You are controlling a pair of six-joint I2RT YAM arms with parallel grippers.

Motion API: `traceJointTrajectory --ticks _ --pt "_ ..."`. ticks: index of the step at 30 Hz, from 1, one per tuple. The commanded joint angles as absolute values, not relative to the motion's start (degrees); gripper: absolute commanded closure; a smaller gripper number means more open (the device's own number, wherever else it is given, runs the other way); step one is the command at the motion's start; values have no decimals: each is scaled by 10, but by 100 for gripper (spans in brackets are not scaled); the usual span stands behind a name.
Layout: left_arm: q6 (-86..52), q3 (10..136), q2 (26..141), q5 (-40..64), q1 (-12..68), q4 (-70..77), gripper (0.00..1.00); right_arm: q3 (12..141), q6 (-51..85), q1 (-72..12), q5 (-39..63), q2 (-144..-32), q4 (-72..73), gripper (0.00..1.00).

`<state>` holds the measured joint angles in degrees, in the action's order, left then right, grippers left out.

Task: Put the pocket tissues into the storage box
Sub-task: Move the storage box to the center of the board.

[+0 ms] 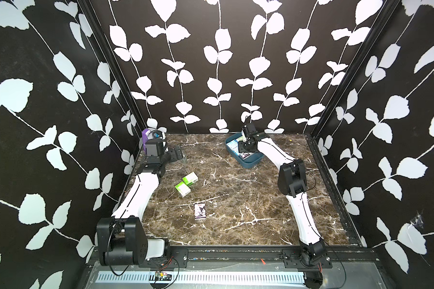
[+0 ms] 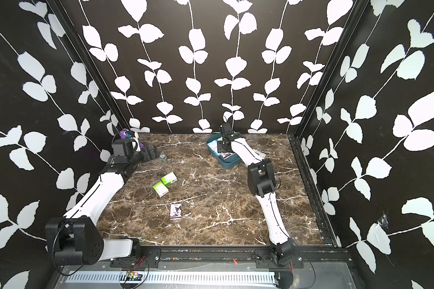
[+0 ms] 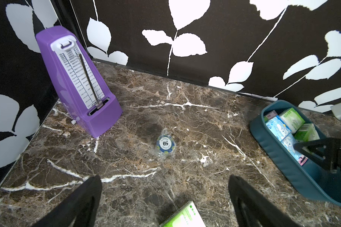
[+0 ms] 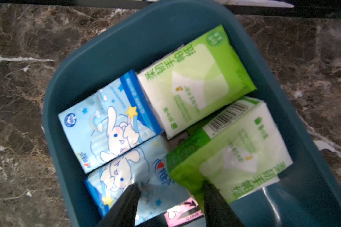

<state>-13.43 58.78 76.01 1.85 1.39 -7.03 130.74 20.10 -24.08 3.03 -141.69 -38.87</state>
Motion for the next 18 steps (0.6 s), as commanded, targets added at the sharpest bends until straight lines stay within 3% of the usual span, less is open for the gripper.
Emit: traceJointTrajectory --ticks 1,5,10,12,16,18 --pt "-128 592 738 15 10 -78 1 1290 218 -237 73 -1378 -381 37" --pt "-131 590 738 18 11 -75 1 1269 225 -230 77 -1325 -370 29" --pt "-131 584 734 16 11 -73 1 1145 251 -212 72 -1237 -329 28" --pt "-132 582 733 17 10 -72 1 1082 257 -205 64 -1203 -307 34" --pt "-133 582 735 21 11 -69 1 999 262 -194 61 -1167 -294 64" --pt "-134 583 736 23 11 -69 1 981 259 -194 59 -1161 -290 68"
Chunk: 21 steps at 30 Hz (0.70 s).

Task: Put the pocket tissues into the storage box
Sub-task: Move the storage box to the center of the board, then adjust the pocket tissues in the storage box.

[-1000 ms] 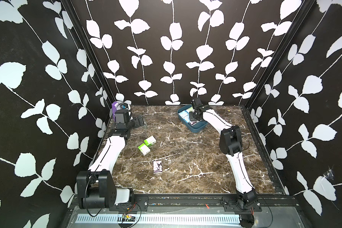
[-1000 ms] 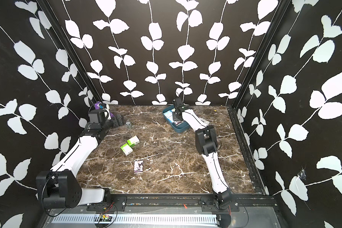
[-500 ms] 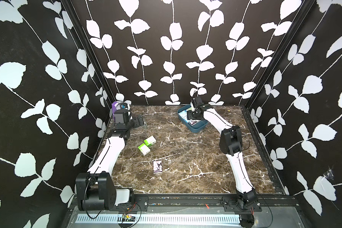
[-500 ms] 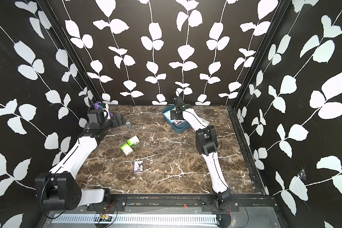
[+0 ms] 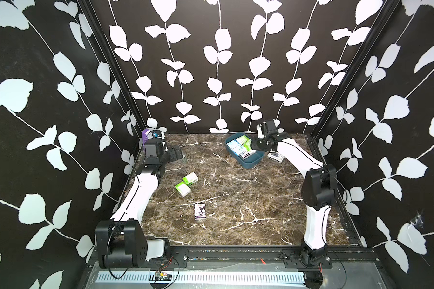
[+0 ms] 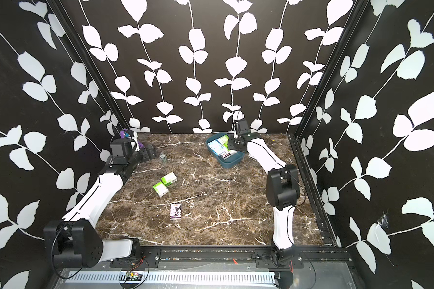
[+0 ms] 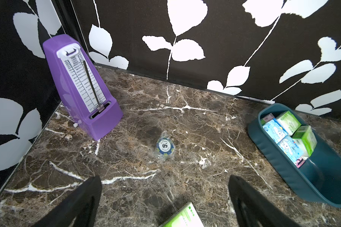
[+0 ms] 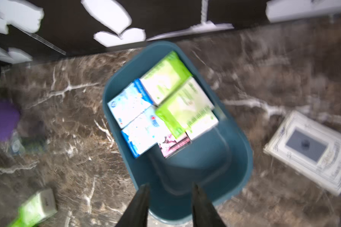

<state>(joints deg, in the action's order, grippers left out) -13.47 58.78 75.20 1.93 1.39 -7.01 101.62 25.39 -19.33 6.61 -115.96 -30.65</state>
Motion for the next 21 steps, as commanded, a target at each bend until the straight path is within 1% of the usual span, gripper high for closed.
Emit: traceJointTrajectory --ticks 1,4,10,16,21 --pt "-134 583 736 24 11 -68 1 977 257 -193 57 -1162 -287 71" --pt "-136 584 738 26 11 -68 1 1005 250 -193 48 -1183 -296 75" --pt "-136 585 734 23 10 -71 1 1123 235 -193 46 -1259 -320 78" --pt "-132 589 731 18 11 -76 1 1220 226 -193 51 -1338 -338 78" --pt "-126 597 735 18 11 -81 1 1266 223 -193 61 -1380 -337 78"
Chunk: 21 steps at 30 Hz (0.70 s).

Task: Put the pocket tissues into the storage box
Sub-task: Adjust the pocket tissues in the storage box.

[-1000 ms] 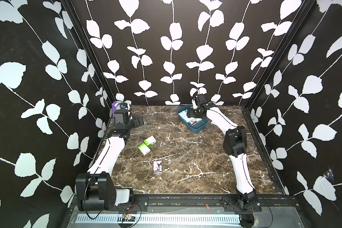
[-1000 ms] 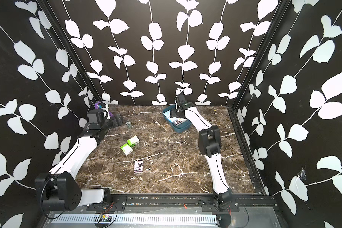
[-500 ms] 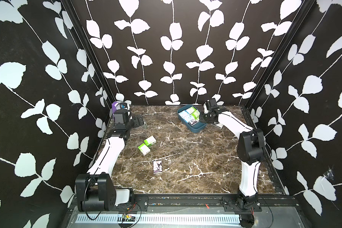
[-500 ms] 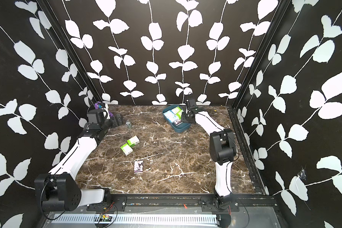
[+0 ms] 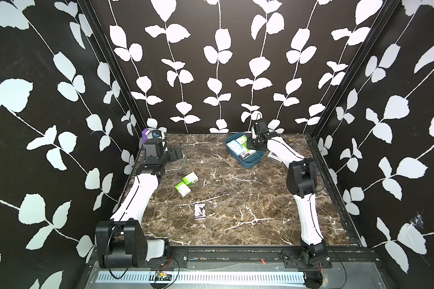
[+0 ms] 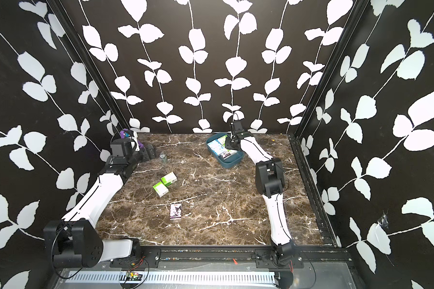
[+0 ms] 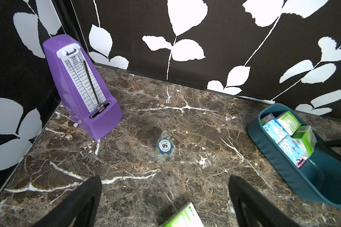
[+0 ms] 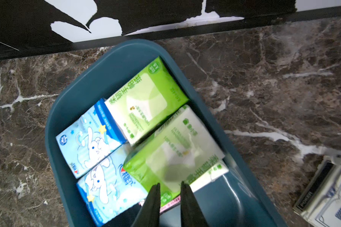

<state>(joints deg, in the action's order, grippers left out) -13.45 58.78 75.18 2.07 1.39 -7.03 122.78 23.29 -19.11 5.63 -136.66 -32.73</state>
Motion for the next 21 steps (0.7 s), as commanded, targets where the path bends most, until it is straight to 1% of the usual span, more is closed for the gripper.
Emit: traceJointTrajectory --ticks 1,12,16,21 --pt "-126 599 736 17 11 -83 1 1277 225 -193 65 -1386 -339 78" --pt "-122 605 743 15 11 -85 1 1327 221 -193 67 -1407 -336 76" --pt "-124 606 744 14 11 -85 1 1351 221 -193 68 -1431 -354 76" --pt "-121 603 742 12 10 -87 1 1321 225 -193 71 -1437 -349 76"
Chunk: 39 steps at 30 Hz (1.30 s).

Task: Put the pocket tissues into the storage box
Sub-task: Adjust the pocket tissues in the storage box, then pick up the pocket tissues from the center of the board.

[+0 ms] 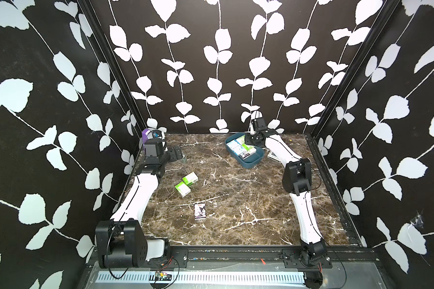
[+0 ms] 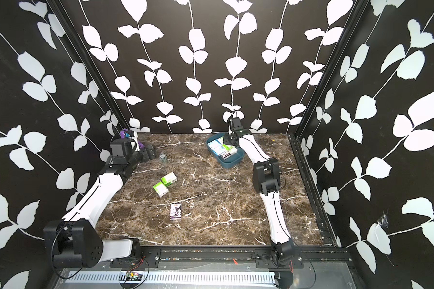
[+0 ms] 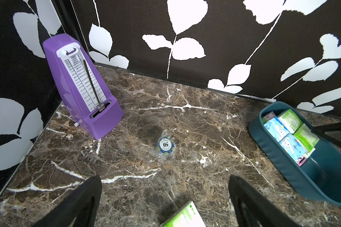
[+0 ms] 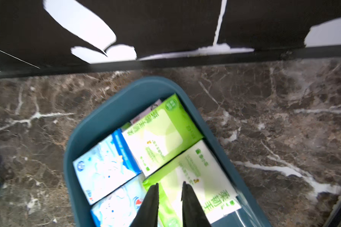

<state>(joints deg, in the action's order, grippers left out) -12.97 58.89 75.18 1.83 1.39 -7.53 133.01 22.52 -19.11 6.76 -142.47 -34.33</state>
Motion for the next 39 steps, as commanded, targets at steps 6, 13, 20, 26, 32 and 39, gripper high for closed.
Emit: traceJointTrajectory --ticks 6,13,20,26,32,39 --pt "-123 601 738 14 10 -88 1 1293 221 -193 68 -1425 -347 75" --pt "-126 599 734 15 10 -85 1 1190 202 -204 78 -1319 -284 68" --pt "-141 599 737 15 10 -79 1 1079 117 -269 139 -1192 -277 46" --pt "-156 602 743 21 9 -72 1 987 74 -356 167 -1167 -226 28" --pt "-149 610 736 16 5 -90 1 1019 74 -422 201 -1213 -256 24" --pt "-148 602 736 16 -3 -88 1 973 82 -504 178 -1179 -362 19"
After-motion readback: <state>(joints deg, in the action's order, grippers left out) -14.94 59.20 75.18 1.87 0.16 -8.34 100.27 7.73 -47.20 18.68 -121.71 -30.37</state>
